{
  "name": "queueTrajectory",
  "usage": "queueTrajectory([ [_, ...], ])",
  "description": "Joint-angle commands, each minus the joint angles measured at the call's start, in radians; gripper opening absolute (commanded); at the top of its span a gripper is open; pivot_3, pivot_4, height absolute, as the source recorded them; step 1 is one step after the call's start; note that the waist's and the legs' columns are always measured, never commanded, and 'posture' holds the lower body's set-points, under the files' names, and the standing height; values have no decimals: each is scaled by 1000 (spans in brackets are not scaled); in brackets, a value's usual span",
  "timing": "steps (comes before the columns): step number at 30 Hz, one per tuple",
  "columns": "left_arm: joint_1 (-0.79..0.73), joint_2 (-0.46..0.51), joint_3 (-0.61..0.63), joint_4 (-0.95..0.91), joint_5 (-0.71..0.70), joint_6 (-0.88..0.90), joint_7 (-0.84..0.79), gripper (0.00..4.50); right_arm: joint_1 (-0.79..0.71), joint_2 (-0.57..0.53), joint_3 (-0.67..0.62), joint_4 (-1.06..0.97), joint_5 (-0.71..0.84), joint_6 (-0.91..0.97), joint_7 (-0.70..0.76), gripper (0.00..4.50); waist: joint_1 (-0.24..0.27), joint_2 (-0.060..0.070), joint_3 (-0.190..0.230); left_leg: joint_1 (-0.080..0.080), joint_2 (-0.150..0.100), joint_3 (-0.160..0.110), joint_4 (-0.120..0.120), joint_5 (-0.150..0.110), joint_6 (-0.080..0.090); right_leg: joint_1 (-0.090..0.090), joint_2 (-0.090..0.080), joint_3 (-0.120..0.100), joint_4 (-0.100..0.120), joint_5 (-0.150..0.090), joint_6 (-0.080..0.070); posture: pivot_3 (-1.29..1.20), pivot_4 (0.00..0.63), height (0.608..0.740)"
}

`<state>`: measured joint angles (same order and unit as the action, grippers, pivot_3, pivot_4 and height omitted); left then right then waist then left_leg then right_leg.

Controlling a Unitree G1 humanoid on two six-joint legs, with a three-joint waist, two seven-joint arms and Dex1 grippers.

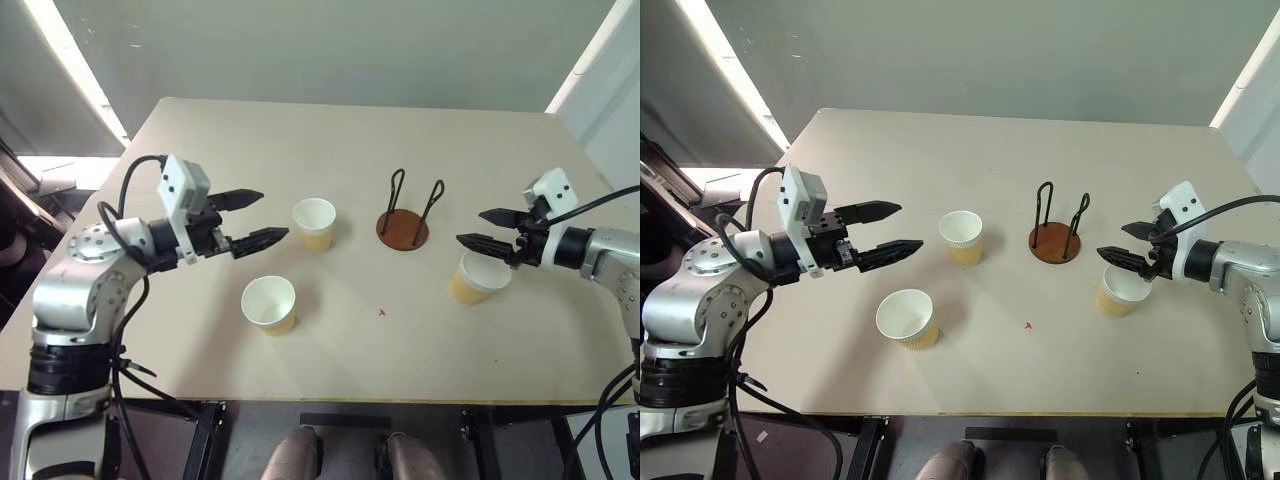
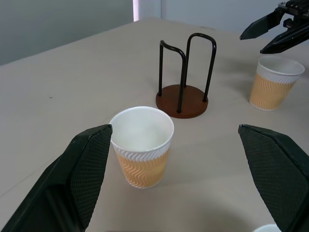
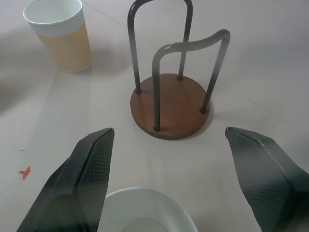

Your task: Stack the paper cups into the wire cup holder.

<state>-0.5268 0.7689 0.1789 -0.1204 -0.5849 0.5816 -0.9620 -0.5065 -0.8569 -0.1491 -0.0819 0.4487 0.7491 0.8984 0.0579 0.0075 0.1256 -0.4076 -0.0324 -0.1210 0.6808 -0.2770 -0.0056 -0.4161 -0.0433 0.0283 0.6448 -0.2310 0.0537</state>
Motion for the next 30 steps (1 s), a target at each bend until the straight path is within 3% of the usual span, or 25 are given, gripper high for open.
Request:
queueTrajectory([
  [1,-21,-7,3,-7,4,-29,0,4500,-19,-19,-28,-20,9,-12,0,3796,0,0,0,0,0,0,0,0,0,0,0,0,0,0,0,0,150,740],
  [19,-118,-30,-64,75,27,-66,-63,4500,-57,-22,-8,-41,47,62,12,3796,0,0,0,0,0,0,0,0,0,0,0,0,0,0,0,0,150,740],
  [30,-137,-33,-71,94,40,-80,-80,4500,-200,68,129,108,-10,89,-5,3796,-2,0,0,1,0,0,0,0,0,0,0,0,0,0,0,0,150,740],
])
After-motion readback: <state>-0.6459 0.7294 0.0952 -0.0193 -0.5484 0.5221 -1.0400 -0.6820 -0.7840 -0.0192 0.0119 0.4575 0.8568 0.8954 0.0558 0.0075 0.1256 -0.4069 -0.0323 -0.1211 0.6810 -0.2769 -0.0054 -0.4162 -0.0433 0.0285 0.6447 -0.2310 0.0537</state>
